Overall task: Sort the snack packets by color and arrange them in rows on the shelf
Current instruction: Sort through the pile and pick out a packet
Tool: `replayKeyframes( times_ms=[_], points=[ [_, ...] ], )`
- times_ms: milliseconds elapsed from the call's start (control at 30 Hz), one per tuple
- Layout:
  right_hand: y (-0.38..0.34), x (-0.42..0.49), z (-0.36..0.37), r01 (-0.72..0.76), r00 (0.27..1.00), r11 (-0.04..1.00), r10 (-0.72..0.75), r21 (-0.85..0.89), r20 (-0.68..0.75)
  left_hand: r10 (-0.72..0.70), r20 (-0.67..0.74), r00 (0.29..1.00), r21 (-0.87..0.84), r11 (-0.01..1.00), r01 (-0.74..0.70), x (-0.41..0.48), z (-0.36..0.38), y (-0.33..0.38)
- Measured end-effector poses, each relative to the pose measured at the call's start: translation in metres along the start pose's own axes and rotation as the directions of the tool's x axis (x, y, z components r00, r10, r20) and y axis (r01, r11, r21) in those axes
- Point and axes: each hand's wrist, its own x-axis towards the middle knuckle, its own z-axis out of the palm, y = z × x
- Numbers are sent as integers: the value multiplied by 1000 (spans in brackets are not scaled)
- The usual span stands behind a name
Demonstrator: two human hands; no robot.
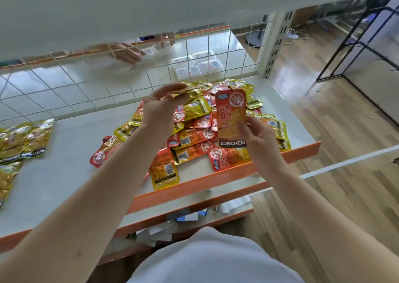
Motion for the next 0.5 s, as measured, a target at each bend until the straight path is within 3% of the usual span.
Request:
replayKeyframes(
  times_ms=[200, 367, 500],
  points=[
    [2, -1, 32, -168, 981, 962, 141, 213, 135, -220, -118, 968, -183, 963, 197, -56, -59, -16],
    [5, -2, 82, -256, 942, 946, 198, 200, 272, -125, -242, 962, -161, 983, 87, -100, -107, -11],
    [0, -15, 124, -288, 899, 945, 212, 152, 384, -131, -275, 953, -274, 960, 53, -130, -150, 1]
  ],
)
